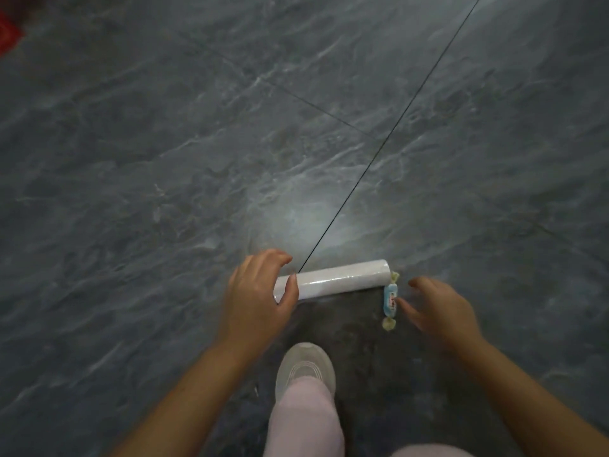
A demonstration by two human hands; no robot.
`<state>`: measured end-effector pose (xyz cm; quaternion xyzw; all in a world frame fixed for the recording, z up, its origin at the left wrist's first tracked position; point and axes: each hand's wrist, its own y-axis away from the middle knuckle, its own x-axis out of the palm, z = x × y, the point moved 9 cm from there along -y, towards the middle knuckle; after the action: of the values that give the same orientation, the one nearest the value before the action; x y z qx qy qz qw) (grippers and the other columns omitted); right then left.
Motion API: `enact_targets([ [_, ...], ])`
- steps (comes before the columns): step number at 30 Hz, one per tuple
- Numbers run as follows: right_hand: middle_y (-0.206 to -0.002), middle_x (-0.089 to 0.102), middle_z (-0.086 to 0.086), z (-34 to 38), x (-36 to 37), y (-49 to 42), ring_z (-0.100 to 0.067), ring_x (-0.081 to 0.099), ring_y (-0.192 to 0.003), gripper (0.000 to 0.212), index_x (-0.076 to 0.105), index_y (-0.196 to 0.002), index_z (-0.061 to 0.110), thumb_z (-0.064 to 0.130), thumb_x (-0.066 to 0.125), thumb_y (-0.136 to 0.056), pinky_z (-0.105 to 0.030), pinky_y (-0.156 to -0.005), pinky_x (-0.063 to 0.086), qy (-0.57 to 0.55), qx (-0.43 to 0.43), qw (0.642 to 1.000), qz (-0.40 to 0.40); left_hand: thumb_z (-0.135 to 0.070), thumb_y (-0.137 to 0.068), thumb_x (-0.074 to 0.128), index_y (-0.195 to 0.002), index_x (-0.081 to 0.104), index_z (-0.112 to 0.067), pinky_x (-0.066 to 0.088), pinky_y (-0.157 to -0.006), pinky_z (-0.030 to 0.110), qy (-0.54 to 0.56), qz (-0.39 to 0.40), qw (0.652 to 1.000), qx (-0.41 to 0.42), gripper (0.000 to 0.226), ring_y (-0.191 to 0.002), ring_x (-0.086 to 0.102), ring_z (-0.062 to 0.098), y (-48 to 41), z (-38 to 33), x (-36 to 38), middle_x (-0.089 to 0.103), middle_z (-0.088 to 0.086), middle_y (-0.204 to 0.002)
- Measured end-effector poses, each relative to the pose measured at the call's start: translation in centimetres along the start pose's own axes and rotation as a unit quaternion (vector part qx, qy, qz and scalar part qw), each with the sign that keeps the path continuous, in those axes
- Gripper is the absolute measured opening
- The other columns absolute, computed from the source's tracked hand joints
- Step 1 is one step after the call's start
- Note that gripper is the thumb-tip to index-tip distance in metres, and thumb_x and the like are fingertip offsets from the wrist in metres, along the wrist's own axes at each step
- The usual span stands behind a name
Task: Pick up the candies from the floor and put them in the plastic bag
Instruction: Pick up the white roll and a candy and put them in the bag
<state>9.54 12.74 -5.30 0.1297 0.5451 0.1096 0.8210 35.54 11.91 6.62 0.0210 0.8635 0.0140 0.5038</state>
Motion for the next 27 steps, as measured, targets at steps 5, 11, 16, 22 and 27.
enact_targets([
  [5,-0.083,0.065,-0.007,-0.5,2.9,-0.2,-0.028,0.061,-0.078,0.036,0.060,-0.087,0.014,0.036,0.077,-0.064,-0.032,-0.061,0.044,-0.029,-0.007,1.000,-0.011,-0.029,-0.079,0.044,-0.097,0.062,-0.008,0.040,-0.080,0.029,-0.001,0.005,1.000,-0.009,0.033,-0.089,0.060,0.028,1.4,1.5,2.3,0.066,0.009,-0.099],
  [11,-0.087,0.059,-0.011,-0.4,4.2,0.0,-0.030,0.057,-0.079,0.031,0.053,-0.089,0.011,0.025,0.073,-0.070,-0.032,-0.062,0.038,-0.060,0.044,0.997,-0.022,-0.026,-0.080,0.050,-0.095,0.061,-0.008,0.039,-0.078,0.027,0.001,-0.009,1.000,-0.011,0.026,-0.086,0.060,0.025,2.0,1.0,3.0,0.066,0.009,-0.095],
  [16,-0.090,0.058,-0.017,-2.0,3.6,0.5,-0.036,0.057,-0.079,0.021,0.056,-0.090,0.006,0.008,0.066,-0.071,-0.032,-0.062,0.036,-0.105,0.049,0.993,-0.034,-0.021,-0.076,0.058,-0.095,0.062,-0.008,0.039,-0.077,0.030,0.012,0.008,1.000,0.005,0.023,-0.087,0.059,0.026,1.7,-0.1,5.7,0.066,0.009,-0.094],
  [22,-0.080,0.051,-0.003,-5.2,-0.2,0.7,-0.026,0.055,-0.070,0.025,0.061,-0.095,0.008,0.005,0.069,-0.072,-0.029,-0.065,0.039,-0.170,0.062,0.982,-0.052,-0.015,-0.067,0.079,-0.100,0.062,-0.007,0.045,-0.078,0.038,-0.013,0.069,0.997,0.039,0.038,-0.090,0.060,0.032,0.7,-1.0,10.3,0.066,0.013,-0.099],
  [27,-0.081,0.054,-0.003,-3.8,-5.8,-0.4,-0.016,0.050,-0.067,0.028,0.062,-0.096,0.008,0.002,0.071,-0.070,-0.020,-0.065,0.035,-0.196,-0.001,0.977,-0.084,-0.028,-0.064,0.080,-0.110,0.057,-0.009,0.043,-0.081,0.041,-0.040,0.106,0.993,0.022,0.054,-0.096,0.056,0.032,-0.2,-0.3,13.1,0.062,0.012,-0.106],
])
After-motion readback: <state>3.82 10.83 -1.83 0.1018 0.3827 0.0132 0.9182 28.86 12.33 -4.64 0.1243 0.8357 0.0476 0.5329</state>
